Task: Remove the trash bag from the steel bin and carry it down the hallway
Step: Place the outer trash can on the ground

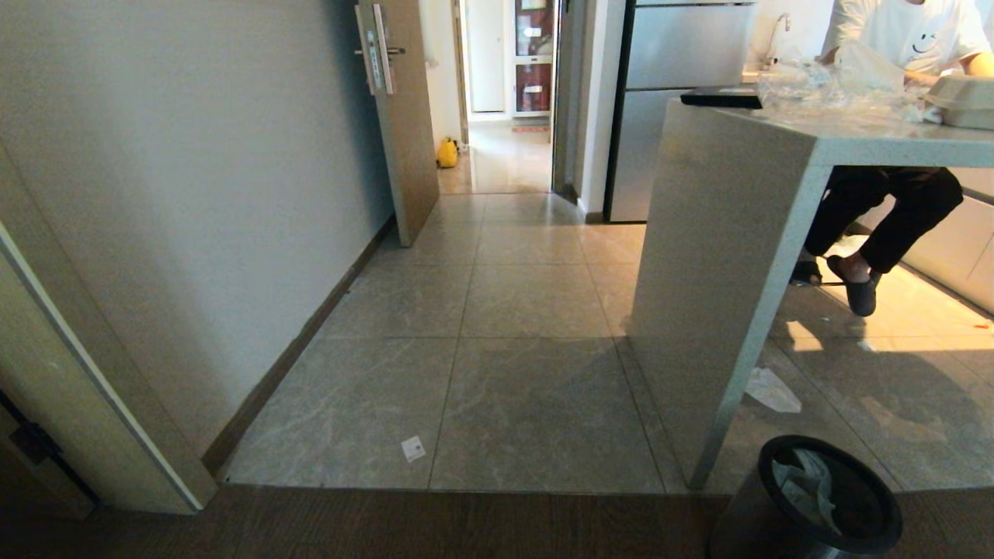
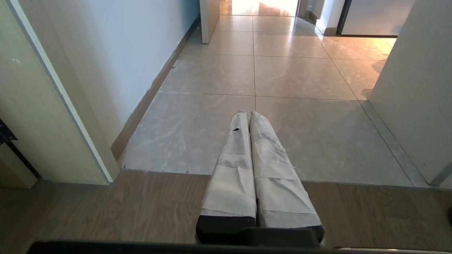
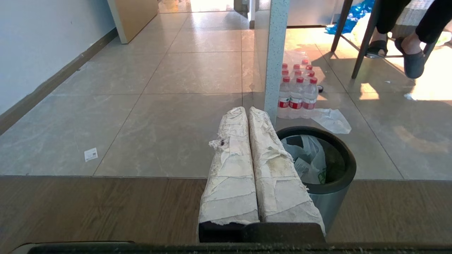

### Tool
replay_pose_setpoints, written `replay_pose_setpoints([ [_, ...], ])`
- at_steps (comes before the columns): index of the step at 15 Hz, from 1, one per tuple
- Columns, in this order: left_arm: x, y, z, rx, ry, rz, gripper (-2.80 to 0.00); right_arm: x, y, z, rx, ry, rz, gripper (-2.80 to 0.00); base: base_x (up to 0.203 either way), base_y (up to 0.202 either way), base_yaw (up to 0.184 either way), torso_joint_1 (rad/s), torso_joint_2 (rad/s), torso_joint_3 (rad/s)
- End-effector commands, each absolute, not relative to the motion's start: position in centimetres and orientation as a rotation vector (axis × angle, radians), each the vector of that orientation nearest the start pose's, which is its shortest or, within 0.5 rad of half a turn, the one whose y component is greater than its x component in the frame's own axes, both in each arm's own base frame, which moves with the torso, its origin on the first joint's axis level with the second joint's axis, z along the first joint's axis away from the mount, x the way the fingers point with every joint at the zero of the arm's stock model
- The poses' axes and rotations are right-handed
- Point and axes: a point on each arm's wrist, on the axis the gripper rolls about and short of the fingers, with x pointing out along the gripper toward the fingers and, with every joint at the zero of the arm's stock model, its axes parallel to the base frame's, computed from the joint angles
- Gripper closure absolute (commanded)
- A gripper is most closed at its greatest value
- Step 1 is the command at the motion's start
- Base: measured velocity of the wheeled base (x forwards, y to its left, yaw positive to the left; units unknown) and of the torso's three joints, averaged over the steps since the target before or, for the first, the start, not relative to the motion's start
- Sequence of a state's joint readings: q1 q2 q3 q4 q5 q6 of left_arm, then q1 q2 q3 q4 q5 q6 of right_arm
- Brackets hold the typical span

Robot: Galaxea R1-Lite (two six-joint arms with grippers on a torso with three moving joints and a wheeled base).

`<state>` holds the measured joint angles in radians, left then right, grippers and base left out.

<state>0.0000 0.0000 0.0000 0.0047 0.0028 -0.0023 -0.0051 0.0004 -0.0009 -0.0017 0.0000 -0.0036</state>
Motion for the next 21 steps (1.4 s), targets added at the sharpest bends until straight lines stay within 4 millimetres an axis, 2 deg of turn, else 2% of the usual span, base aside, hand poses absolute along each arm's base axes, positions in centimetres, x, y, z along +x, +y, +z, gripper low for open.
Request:
replay_pose_setpoints([
  [1,-2.28,0.01,7.50,-0.003,0.005,0.003,0.00,-2.30,0.01,7.60,-0.004,-0.005,-0.005,0.00,0.000,0.000,0.000,0.000,0.00,0.000],
  [5,-2.28,0.01,7.50,-0.005,0.005,0.003,0.00,-2.30,0.01,7.60,-0.005,-0.004,-0.005,0.00,0.000,0.000,0.000,0.001,0.00,-0.021],
  [21,-2.28,0.01,7.50,-0.006,0.004,0.003,0.00,-2.28,0.01,7.57,-0.005,-0.002,-0.005,0.00,0.000,0.000,0.000,0.003,0.00,-0.193],
])
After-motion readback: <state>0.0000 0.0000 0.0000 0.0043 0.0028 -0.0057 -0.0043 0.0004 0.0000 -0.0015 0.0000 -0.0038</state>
